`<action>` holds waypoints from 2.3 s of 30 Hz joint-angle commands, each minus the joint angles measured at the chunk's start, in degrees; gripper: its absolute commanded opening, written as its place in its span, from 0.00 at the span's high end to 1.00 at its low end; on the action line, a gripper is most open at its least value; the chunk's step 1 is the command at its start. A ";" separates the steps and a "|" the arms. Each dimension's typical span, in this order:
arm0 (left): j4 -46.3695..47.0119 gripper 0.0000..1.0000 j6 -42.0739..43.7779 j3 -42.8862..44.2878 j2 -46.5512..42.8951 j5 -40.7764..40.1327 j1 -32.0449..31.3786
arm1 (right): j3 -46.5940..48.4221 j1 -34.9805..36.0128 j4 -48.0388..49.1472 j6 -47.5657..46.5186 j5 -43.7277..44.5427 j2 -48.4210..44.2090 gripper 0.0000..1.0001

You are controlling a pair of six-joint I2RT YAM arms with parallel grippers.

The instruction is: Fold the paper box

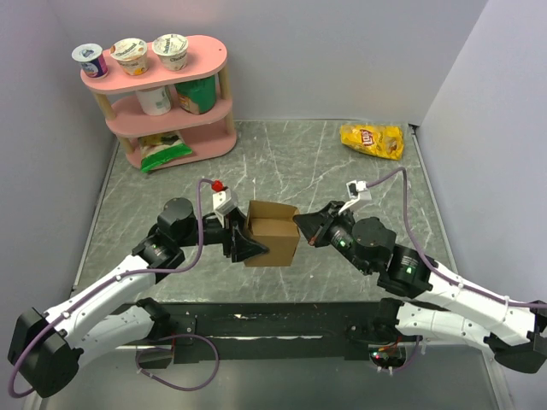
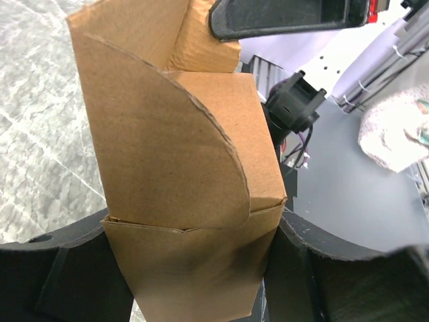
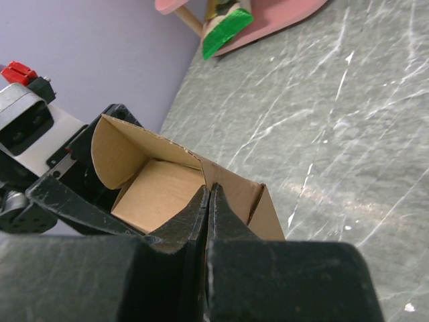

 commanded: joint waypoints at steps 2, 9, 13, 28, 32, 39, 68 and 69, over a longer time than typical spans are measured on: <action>9.65 0.56 -3.82 0.00 1.02 -11.00 0.85 | -1.80 2.96 5.93 2.50 -14.61 1.17 1.00; 8.78 0.55 -1.19 -0.18 0.93 -5.21 0.85 | -2.16 2.96 -1.01 0.48 -9.35 -4.44 1.00; 9.83 0.55 -1.36 -0.36 2.06 -3.01 0.85 | -3.21 2.95 -3.39 0.31 -7.06 -6.92 1.00; 11.50 0.55 -2.06 -1.06 0.22 -1.87 0.85 | -2.86 2.96 -9.81 0.92 -3.71 -7.36 1.00; 13.09 0.55 -3.30 -1.41 0.93 -1.60 0.85 | -3.39 2.95 -9.02 1.45 -4.15 -7.36 1.00; 6.16 0.56 2.75 1.31 4.43 0.15 0.06 | -0.15 2.78 -11.19 -1.97 -4.69 -7.18 0.69; -4.49 0.56 8.39 5.71 6.55 11.15 -1.26 | 13.75 -21.13 -21.67 -26.33 -38.25 6.00 0.28; -4.23 0.56 8.31 5.54 6.47 10.97 -1.26 | 13.58 -21.21 -21.67 -26.24 -38.43 6.44 0.29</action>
